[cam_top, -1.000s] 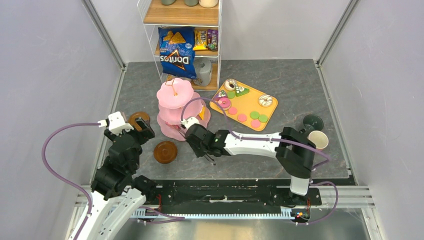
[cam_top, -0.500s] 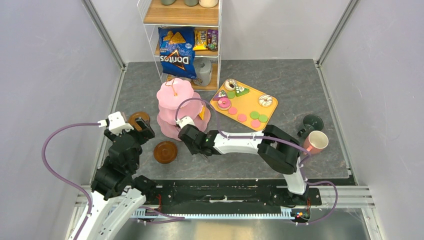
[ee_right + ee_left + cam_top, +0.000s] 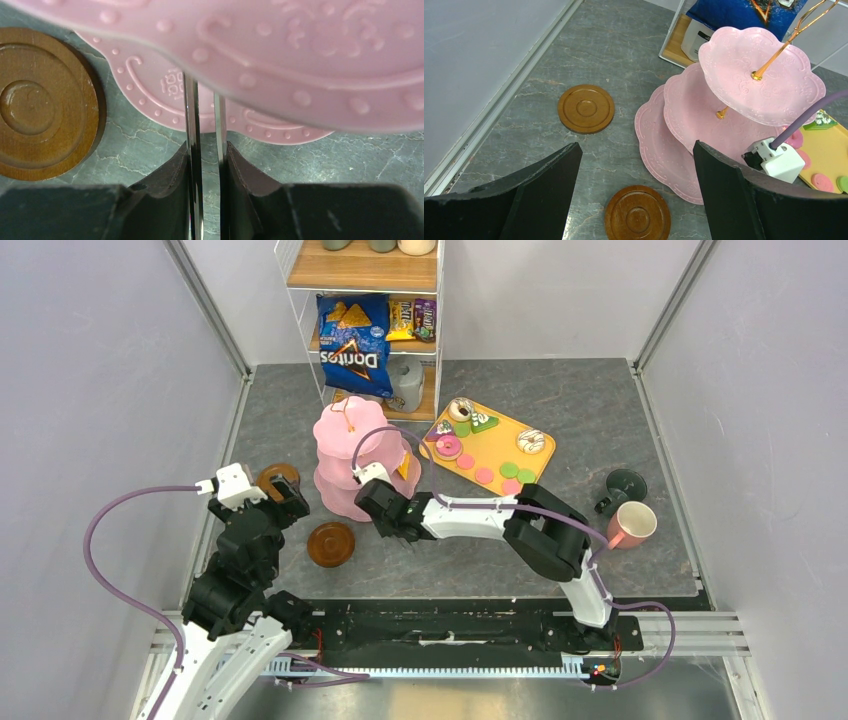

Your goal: Serve the afternoon tea

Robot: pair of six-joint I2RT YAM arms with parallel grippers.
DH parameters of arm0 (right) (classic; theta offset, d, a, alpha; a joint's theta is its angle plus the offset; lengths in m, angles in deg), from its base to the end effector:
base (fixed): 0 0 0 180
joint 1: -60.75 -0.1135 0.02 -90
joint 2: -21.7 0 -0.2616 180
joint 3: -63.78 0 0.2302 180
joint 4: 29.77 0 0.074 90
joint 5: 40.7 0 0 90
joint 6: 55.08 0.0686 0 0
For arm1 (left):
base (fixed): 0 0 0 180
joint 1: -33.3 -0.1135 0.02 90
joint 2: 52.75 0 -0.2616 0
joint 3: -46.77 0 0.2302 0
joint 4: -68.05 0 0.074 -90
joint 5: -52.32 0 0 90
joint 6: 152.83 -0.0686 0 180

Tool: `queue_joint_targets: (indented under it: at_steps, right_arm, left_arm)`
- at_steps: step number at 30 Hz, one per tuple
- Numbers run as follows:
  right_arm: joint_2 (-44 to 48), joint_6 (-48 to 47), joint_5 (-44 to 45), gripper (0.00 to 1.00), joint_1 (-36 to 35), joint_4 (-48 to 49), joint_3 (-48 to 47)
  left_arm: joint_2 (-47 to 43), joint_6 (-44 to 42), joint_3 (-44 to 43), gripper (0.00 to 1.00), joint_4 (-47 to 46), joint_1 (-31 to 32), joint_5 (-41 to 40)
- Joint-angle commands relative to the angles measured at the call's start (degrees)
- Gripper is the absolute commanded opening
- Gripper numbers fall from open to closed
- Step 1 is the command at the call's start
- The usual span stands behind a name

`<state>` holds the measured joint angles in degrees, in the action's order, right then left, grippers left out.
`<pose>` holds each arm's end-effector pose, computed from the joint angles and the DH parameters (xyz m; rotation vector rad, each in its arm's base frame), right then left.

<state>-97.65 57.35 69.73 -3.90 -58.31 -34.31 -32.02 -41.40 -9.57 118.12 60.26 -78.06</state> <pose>0.2152 0.3982 0.1524 -0.7116 2.2793 0.2894 0.0957 0.0012 0.3086 -0.4006 1.7161 0.0303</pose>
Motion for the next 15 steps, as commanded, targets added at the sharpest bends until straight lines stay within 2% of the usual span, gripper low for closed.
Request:
queue_joint_targets:
  at_steps: [1, 15]
  right_arm:
    - [-0.85, -0.37, 1.39, 0.29, 0.61, 2.8, -3.55]
    - [-3.17, 0.06, 0.12, 0.36, 1.19, -0.15, -6.15]
  left_arm:
    - [0.04, 1.11, 0.1, 0.9, -1.92, -0.42, -0.65]
    - [0.1, 1.11, 0.1, 0.9, -1.84, -0.42, -0.54]
